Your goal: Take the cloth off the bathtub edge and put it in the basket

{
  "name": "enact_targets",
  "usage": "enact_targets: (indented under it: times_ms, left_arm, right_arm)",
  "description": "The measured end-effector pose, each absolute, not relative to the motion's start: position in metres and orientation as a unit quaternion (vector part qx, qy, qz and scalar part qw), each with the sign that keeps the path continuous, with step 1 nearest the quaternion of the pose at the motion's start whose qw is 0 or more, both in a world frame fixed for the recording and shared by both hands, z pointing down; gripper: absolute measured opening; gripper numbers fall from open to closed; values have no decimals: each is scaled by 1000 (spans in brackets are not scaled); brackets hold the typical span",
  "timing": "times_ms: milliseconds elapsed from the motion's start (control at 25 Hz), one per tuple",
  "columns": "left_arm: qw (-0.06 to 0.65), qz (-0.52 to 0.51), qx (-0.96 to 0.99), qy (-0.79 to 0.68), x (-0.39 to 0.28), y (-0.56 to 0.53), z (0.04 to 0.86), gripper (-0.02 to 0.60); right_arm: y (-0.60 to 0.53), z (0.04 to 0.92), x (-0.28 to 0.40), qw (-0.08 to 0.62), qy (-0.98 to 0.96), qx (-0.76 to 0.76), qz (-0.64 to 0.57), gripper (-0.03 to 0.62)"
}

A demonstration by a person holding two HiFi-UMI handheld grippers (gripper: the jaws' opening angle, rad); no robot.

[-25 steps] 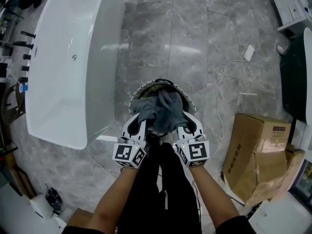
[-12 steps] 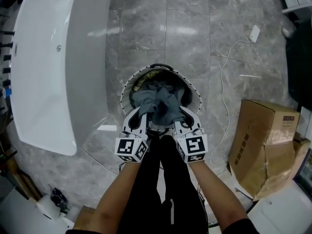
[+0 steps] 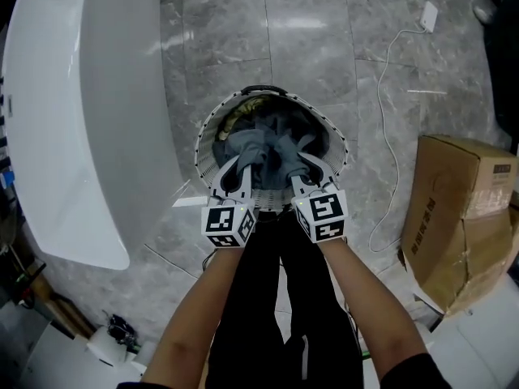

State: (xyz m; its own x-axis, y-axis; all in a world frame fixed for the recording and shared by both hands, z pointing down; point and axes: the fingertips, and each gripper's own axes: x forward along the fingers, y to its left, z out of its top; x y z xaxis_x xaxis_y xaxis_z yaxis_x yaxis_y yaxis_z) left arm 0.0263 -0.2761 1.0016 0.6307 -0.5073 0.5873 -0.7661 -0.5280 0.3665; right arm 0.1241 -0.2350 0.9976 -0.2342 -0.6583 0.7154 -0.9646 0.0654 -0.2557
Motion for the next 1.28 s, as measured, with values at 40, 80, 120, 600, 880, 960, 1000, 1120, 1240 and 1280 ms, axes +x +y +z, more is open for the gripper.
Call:
enact_targets:
  times_ms: [40, 80, 120, 600, 880, 960, 1000, 1120, 1240, 1280]
  left_arm:
    - [310, 217, 844, -379, 24, -277, 1010, 31]
    - [317, 221, 840, -380, 23, -278, 1017, 31]
    - [326, 224, 836, -380, 23, -278, 1024, 31]
    - [320, 257, 831, -375, 6, -289, 1040, 123]
    - [328, 233, 826, -394, -5, -294, 1015, 173]
    - [327, 224, 830, -393, -7, -296, 1005, 173]
    - [326, 221, 831, -393, -8, -296, 1001, 173]
    - [328, 216, 832, -391, -7, -292, 993, 173]
    - [327, 213, 835, -388, -5, -290, 990, 173]
    - [327, 212, 835, -388, -5, -288, 989, 173]
  right_arm:
    - [-236, 1004, 124, 221, -697, 578, 363, 38]
    - [-237, 1010, 125, 226, -695, 576, 366, 38]
    - [-238, 1015, 127, 228, -691, 578, 370, 38]
    - [-238, 1029, 123, 262, -668, 575, 393, 40]
    - [-231, 1012, 132, 276, -640, 591, 406, 147]
    - [-228, 1006, 129, 269, -639, 593, 410, 147]
    - [-227, 1003, 127, 267, -639, 595, 409, 149]
    - [-225, 990, 126, 261, -636, 605, 402, 153]
    - [-230, 977, 123, 243, -636, 615, 398, 156]
    - [-232, 973, 121, 237, -638, 616, 397, 156]
